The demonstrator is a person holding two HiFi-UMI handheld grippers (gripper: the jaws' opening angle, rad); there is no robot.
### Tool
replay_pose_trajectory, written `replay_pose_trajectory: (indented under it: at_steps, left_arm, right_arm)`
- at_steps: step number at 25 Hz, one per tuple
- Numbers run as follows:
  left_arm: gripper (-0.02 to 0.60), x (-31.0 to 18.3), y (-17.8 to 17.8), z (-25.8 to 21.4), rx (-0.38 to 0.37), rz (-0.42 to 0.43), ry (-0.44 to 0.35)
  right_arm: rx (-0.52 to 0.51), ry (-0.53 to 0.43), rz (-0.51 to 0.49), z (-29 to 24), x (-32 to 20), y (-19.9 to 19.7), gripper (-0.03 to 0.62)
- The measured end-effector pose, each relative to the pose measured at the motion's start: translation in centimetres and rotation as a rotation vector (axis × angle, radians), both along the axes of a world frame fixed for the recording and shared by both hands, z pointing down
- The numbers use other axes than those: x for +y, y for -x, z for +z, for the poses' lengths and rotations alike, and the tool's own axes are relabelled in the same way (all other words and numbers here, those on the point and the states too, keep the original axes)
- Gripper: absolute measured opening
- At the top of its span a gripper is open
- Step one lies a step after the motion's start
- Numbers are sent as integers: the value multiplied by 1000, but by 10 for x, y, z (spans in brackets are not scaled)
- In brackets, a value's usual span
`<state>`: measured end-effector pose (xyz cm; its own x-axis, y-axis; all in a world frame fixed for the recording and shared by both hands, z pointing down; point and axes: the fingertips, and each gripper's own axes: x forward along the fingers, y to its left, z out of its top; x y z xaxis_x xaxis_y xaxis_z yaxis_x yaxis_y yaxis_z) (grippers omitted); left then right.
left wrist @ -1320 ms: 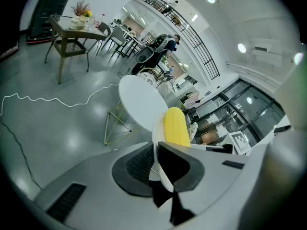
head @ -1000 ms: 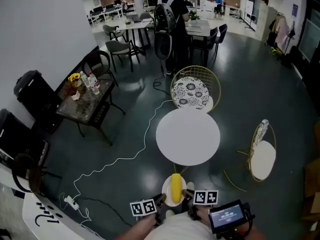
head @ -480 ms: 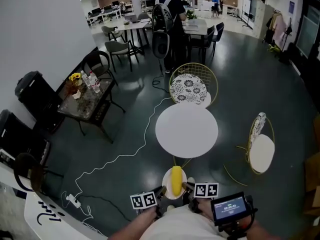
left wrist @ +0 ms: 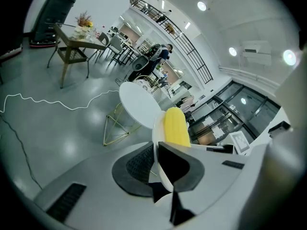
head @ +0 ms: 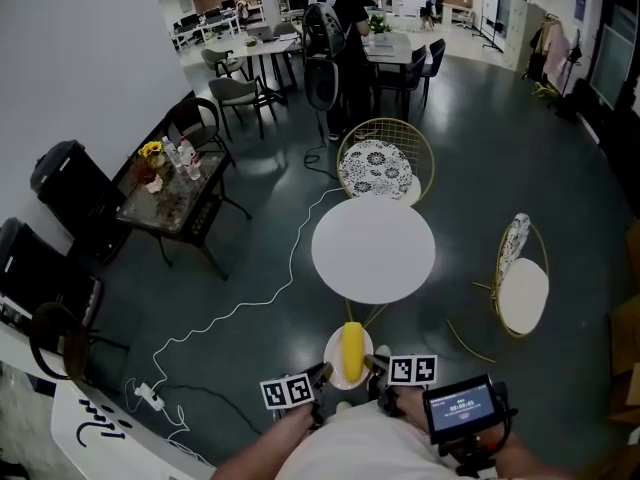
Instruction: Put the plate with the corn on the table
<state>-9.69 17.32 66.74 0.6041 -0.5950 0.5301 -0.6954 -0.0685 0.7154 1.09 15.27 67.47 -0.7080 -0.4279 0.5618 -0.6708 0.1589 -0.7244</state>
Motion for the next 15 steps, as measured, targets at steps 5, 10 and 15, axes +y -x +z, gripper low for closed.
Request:
replay_pose_trajectory:
  at_steps: [5,10,15]
  left_arm:
    - [38,6,2,0,1,-8,2]
    - [38,5,4,-1,4,-14,-2]
    - [38,-2,6,-1,7,-27,5]
  right_arm:
    - [2,3,-4,0,5,2,48]
    - [1,4,-18,-1,5,4,48]
    - [0,6,-31,-3,-4,6,48]
